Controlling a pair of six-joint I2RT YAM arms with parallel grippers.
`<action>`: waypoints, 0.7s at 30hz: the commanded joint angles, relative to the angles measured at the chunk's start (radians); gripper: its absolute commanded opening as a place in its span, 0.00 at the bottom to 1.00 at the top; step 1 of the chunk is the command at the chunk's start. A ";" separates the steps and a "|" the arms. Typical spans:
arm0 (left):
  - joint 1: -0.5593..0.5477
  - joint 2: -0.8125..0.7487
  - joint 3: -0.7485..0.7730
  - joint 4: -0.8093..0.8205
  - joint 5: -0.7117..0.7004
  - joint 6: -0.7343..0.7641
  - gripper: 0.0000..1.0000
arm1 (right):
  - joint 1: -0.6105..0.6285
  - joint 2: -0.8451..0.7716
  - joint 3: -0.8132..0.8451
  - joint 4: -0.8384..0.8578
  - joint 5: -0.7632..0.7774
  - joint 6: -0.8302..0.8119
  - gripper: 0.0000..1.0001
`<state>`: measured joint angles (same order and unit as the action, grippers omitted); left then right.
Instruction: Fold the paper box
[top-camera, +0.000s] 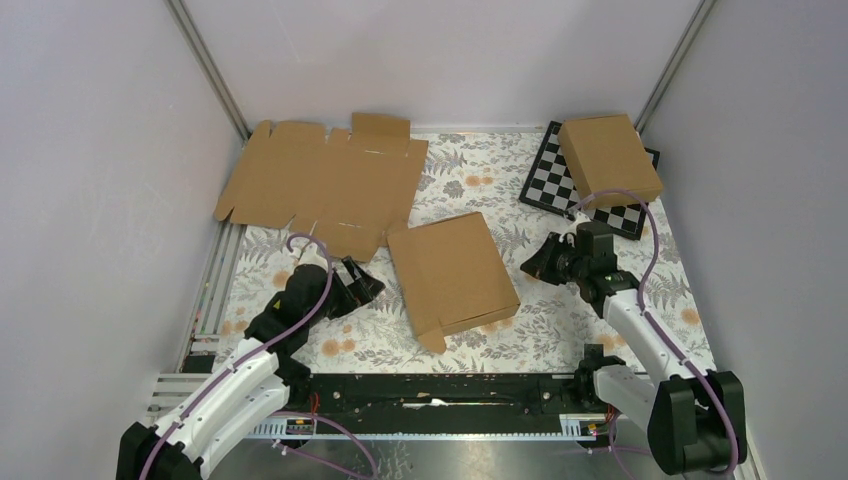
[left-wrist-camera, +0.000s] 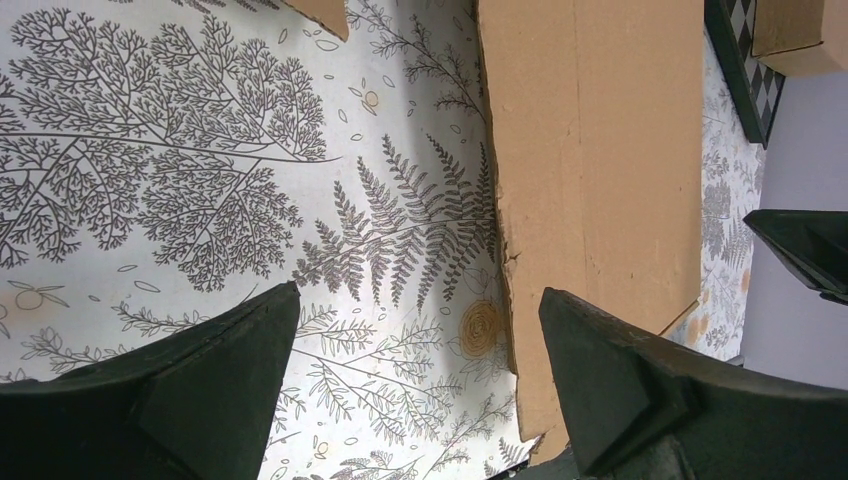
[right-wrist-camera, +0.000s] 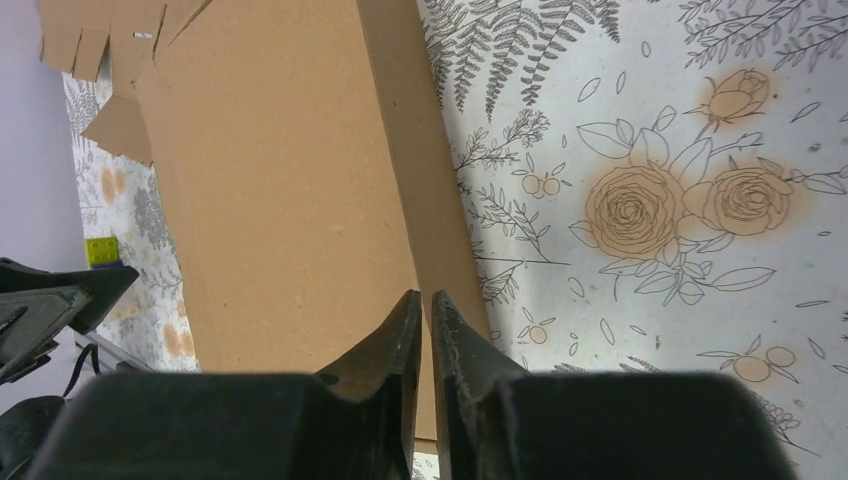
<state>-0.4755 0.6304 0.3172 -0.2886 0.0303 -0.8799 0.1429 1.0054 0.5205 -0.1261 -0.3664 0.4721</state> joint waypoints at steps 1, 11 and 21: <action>0.005 0.011 0.005 0.068 0.020 0.000 0.99 | -0.005 0.021 -0.005 0.075 -0.057 0.003 0.17; 0.005 0.034 0.013 0.073 0.013 0.006 0.99 | -0.005 0.124 -0.016 0.152 -0.113 0.007 0.28; 0.005 0.040 0.012 0.075 0.011 -0.005 0.99 | -0.005 0.227 -0.017 0.203 -0.196 0.010 0.29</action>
<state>-0.4755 0.6701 0.3172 -0.2684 0.0376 -0.8806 0.1429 1.2015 0.5053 0.0250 -0.5072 0.4828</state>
